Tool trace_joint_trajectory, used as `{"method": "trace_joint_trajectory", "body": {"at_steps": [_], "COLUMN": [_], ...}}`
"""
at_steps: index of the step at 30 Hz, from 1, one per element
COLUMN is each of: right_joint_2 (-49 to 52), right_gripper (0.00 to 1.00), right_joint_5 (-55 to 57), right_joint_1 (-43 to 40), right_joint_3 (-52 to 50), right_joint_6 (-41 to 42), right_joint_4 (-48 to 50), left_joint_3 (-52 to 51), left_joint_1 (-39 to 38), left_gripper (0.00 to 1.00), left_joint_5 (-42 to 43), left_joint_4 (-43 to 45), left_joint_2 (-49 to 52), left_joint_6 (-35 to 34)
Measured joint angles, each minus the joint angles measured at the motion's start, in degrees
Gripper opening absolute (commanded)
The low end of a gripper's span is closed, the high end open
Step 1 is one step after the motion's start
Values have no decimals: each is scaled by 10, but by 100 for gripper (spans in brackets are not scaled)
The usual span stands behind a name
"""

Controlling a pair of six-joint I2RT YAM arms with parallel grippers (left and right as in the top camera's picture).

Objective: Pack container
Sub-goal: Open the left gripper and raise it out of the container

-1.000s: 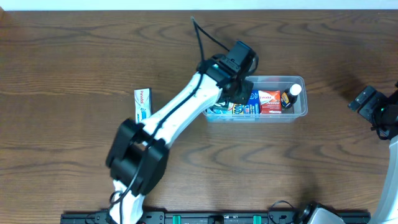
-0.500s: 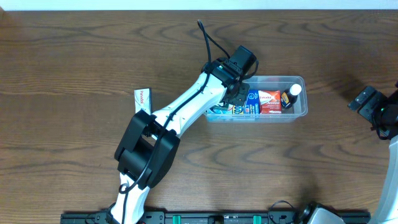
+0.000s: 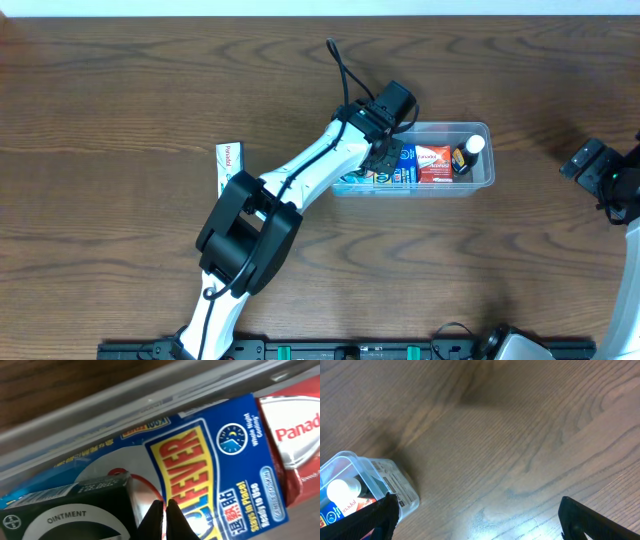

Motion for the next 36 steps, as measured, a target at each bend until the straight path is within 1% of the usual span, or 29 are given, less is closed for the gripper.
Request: {"method": "trace_joint_trajectory", "body": {"at_steps": [20,28,36], "right_joint_2": [0,0,0], "right_gripper": [99,99,99], "right_joint_5": [0,0,0], "right_joint_1": [0,0,0], "right_joint_3": [0,0,0], "right_joint_6": [0,0,0], "right_joint_4": [0,0,0], "left_joint_3": [0,0,0], "left_joint_1": [-1,-2,-2], "left_gripper": [6,6,6], "left_joint_5": [-81,-87,-76], "left_joint_4": [0,0,-1], "left_joint_2": [0,0,-4], "left_joint_6": [14,-15,-23]}}
